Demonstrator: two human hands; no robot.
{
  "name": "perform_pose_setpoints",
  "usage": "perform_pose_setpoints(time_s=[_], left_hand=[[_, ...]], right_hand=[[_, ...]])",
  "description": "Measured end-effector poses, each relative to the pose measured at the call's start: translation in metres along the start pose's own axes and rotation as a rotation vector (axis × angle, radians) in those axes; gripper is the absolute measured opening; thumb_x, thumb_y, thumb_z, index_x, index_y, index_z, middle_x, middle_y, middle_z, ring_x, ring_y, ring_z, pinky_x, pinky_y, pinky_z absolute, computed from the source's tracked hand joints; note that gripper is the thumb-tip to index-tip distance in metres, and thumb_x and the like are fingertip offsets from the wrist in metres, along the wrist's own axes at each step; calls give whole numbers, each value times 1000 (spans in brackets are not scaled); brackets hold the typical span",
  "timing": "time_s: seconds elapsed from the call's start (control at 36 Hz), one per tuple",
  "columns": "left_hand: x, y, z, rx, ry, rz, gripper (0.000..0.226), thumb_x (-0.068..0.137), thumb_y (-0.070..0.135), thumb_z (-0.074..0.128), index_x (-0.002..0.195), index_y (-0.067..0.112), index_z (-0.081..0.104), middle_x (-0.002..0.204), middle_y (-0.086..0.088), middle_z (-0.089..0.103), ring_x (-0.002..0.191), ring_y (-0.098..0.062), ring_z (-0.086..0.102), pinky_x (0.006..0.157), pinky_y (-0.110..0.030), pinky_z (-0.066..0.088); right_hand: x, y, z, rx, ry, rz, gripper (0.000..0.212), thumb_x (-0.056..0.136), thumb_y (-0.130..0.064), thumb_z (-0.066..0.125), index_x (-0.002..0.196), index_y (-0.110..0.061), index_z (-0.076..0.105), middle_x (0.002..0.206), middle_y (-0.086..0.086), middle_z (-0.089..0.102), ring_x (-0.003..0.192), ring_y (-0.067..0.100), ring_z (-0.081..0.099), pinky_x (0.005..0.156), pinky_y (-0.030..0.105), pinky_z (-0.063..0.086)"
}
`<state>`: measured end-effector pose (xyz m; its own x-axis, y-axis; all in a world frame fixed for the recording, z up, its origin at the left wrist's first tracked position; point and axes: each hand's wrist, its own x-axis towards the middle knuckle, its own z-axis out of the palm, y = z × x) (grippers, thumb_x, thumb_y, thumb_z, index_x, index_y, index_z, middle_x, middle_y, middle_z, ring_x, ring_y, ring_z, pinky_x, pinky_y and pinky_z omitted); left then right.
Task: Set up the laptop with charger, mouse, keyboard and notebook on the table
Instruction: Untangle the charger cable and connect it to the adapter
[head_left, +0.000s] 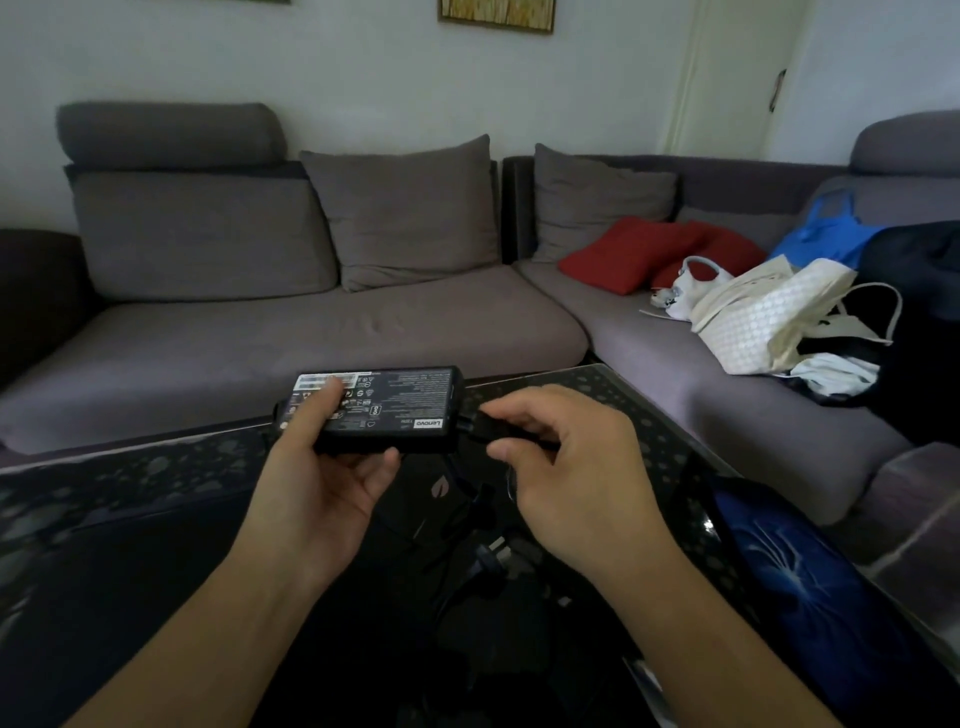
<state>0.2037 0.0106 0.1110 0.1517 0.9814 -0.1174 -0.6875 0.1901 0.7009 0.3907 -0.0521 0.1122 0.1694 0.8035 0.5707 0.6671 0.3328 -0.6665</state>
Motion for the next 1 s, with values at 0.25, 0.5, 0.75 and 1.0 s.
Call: perform_pose_setpoints(time_s=[0.25, 0.5, 0.75, 1.0], left_hand=[[3, -11, -4, 125, -39, 29, 13, 98, 32, 67, 98, 21, 72, 86, 1, 80, 71, -13, 78, 55, -24, 60], [0, -16, 5, 139, -22, 32, 10, 97, 28, 68, 97, 19, 72, 84, -1, 80, 70, -14, 78, 56, -24, 62], [-2, -25, 12, 131, -17, -6, 13, 96, 29, 69, 102, 19, 74, 92, -3, 82, 76, -15, 79, 57, -25, 61], [2, -27, 15, 206, -38, -9, 19, 97, 33, 68, 105, 17, 73, 95, -6, 81, 80, -18, 80, 57, -26, 62]], right_hand=[[2, 2, -7, -240, -155, 7, 29, 92, -10, 77, 118, -23, 78, 106, -12, 69, 100, 2, 63, 93, 21, 54], [-1, 10, -7, -170, -62, 11, 31, 85, -1, 80, 108, -21, 81, 99, -13, 71, 93, 1, 66, 88, 18, 55], [0, 18, -11, -151, -5, -30, 30, 81, 2, 81, 105, -16, 83, 93, -8, 72, 87, 5, 66, 83, 21, 56], [-5, 24, -4, -205, -113, 2, 32, 84, -5, 81, 106, -25, 69, 105, -13, 63, 96, 0, 60, 88, 18, 54]])
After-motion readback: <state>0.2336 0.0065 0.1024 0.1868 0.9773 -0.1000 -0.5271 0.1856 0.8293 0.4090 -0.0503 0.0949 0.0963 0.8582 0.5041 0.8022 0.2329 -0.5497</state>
